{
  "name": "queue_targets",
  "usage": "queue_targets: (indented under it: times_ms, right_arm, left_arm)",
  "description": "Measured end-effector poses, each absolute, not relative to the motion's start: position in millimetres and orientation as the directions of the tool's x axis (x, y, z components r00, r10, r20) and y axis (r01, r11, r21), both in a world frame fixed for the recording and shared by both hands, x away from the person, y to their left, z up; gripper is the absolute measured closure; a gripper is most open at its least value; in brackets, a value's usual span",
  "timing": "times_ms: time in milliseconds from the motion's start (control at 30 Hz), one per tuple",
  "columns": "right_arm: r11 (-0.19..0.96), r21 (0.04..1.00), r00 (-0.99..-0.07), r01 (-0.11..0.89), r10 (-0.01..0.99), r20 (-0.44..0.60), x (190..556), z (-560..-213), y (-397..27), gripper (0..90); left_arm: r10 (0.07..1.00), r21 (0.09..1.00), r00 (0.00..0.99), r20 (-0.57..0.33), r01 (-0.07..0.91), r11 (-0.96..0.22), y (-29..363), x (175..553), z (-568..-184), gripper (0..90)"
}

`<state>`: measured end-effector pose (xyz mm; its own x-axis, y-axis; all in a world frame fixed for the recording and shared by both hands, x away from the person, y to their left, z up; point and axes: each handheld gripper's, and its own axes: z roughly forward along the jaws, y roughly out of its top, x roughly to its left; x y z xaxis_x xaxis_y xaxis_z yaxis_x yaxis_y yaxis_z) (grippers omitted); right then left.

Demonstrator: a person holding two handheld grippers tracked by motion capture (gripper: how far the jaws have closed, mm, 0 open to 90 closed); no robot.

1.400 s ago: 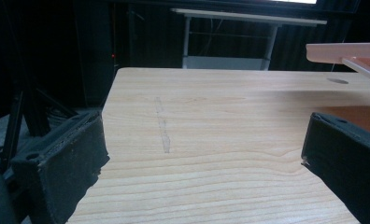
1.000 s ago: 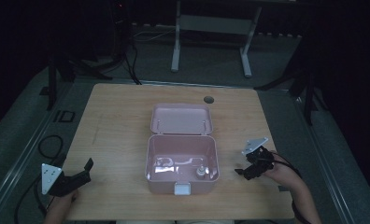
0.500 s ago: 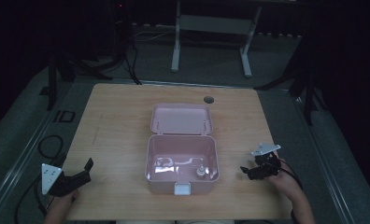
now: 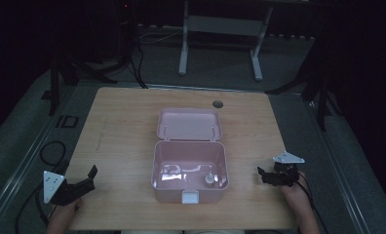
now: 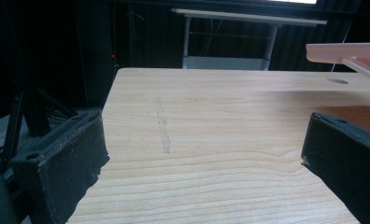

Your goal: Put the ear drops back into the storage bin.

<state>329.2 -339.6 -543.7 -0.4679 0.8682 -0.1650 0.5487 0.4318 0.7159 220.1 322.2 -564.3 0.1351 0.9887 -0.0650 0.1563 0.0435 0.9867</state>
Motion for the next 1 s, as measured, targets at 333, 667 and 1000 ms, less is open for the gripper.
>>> queue_targets:
  times_ms: [333, 667, 1000]
  right_arm:
    - [0.309, 0.792, -0.313, 0.526, 0.937, -0.157, 325.7, -546.9, -345.1, 12.4]
    - [0.196, 0.868, -0.199, 0.456, 0.973, -0.116, 319.6, -547.2, -349.7, 12.3]
    - [0.127, 0.902, -0.110, 0.413, 0.990, -0.089, 319.9, -549.3, -344.3, 12.3]
  left_arm:
    - [0.989, 0.987, 0.135, -0.064, 0.157, 0.043, 322.2, 220.1, -564.3, 0.4]
    - [0.989, 0.987, 0.135, -0.064, 0.156, 0.043, 322.2, 220.1, -564.3, 0.4]
    - [0.989, 0.987, 0.136, -0.065, 0.157, 0.044, 322.3, 220.2, -564.3, 0.4]
